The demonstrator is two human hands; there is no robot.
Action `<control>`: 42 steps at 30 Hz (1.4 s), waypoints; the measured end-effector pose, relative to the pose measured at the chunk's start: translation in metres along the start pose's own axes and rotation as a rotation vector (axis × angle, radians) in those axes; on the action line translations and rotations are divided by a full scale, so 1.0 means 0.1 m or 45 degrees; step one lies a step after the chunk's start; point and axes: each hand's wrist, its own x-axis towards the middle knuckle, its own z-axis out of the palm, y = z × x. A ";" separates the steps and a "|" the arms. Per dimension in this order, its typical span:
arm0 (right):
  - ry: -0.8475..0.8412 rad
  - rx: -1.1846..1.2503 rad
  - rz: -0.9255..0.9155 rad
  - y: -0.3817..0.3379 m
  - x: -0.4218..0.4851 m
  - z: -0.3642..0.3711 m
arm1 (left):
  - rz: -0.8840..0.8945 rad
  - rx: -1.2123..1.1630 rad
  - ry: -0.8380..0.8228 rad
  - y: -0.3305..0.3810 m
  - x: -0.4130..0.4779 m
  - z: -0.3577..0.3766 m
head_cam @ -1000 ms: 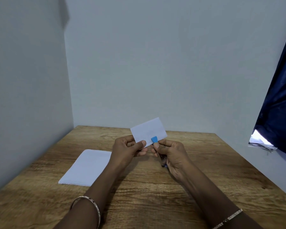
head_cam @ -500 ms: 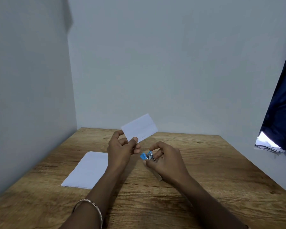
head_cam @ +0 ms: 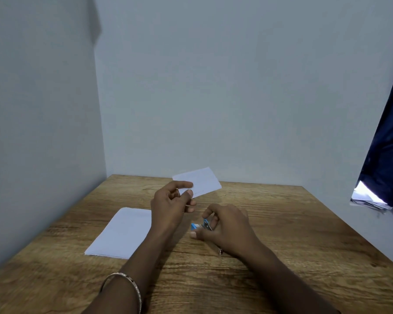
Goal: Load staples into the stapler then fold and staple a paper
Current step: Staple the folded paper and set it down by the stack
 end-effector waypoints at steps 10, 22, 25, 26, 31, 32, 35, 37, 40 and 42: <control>0.582 0.010 -0.224 0.05 0.03 -0.18 | -0.371 -0.407 -0.145 -0.01 -0.02 0.07; 0.543 0.206 -0.162 0.03 0.08 -0.17 | -0.222 -0.221 -0.255 0.01 -0.07 0.08; 0.493 0.278 -0.141 0.02 0.07 -0.17 | -0.165 -0.042 -0.169 0.05 -0.06 0.07; 0.484 0.312 -0.136 0.01 0.07 -0.18 | -0.163 -0.052 -0.169 0.05 -0.07 0.07; 0.463 0.447 -0.123 -0.01 0.04 -0.20 | -0.176 -0.133 -0.139 0.04 -0.04 0.11; 0.456 0.451 -0.115 0.00 0.05 -0.19 | -0.176 -0.124 -0.139 0.03 -0.04 0.10; 0.448 0.481 -0.088 0.02 0.05 -0.18 | -0.176 -0.090 -0.152 0.02 -0.03 0.09; 0.435 0.485 -0.077 0.02 0.06 -0.18 | -0.174 -0.069 -0.181 0.02 -0.04 0.06; 0.402 0.456 -0.057 0.00 0.05 -0.17 | -0.181 -0.060 -0.234 0.00 -0.05 0.05; 0.389 0.436 -0.042 -0.01 0.04 -0.16 | -0.206 -0.073 -0.242 -0.01 -0.04 0.05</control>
